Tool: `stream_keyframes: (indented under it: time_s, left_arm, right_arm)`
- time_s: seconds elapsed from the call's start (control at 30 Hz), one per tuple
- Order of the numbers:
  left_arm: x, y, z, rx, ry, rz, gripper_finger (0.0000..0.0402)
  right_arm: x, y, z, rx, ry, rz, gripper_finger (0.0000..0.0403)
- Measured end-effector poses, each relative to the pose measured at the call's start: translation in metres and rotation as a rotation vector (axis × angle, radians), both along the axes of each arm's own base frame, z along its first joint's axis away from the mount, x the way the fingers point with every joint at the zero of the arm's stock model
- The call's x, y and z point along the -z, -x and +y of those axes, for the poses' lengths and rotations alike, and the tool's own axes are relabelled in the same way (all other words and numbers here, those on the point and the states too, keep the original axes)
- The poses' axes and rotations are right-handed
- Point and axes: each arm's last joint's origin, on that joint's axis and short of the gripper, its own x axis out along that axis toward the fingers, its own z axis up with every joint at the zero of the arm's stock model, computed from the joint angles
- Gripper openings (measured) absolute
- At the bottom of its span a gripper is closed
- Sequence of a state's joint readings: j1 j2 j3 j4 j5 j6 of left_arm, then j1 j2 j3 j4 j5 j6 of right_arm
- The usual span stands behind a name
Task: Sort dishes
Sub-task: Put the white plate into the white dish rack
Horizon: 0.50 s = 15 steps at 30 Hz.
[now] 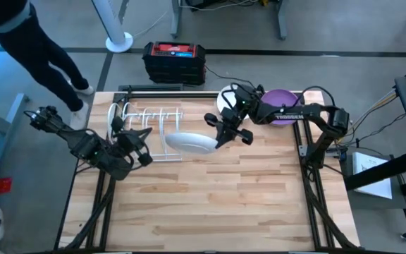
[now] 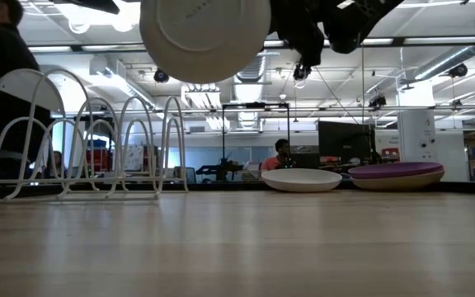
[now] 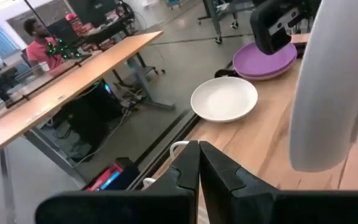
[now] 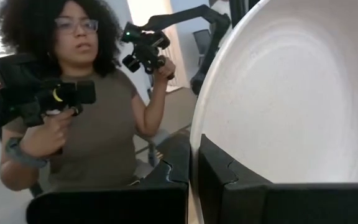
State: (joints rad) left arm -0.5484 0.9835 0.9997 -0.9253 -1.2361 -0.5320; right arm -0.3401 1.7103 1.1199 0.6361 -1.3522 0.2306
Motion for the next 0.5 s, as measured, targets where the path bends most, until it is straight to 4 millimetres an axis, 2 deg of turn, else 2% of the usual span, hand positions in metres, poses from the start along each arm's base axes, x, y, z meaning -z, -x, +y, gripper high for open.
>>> stream_keyframes:
  time_s: [0.5]
  left_arm:
    - [0.0023, -0.0025, -0.0015, 0.007, -0.035, 0.038, 0.0]
  right_arm:
    - [0.0035, 0.0009, -0.0002, 0.01, 0.008, -0.008, 0.0]
